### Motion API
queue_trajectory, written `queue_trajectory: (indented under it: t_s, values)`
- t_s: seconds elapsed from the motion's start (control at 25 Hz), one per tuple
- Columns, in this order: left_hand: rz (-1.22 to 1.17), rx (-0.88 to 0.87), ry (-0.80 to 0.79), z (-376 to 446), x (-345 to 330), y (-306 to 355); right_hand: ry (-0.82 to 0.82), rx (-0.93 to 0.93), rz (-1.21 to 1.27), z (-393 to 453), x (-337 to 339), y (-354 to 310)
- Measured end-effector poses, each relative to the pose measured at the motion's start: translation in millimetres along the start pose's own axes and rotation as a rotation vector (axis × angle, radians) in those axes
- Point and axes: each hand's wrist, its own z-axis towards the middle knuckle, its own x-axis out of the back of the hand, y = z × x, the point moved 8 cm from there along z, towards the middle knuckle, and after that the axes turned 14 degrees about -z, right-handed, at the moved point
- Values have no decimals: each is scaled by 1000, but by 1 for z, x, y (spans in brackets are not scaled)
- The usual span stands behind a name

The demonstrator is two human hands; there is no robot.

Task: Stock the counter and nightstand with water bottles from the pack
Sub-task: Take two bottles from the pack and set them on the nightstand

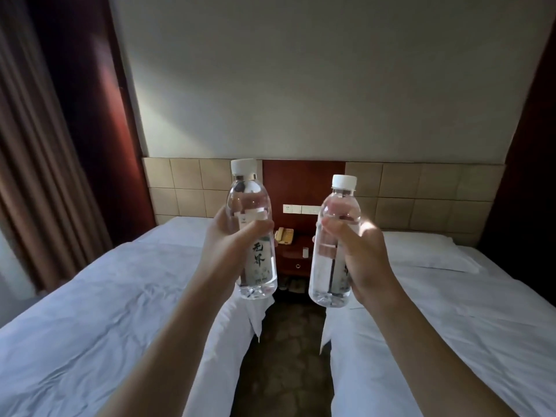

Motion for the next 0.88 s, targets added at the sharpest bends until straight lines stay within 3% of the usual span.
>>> queue_trajectory:
  t_s: [0.24, 0.48, 0.88]
  values:
    - [-33, 10, -50, 176, 46, -91, 65, -4, -67, 157, -51, 94]
    - [-40, 54, -171, 373, 49, -173, 108, 16, -125, 333, -91, 154]
    - [15, 124, -238, 646, -5, -401, 250, -80, -145, 605, -13, 347]
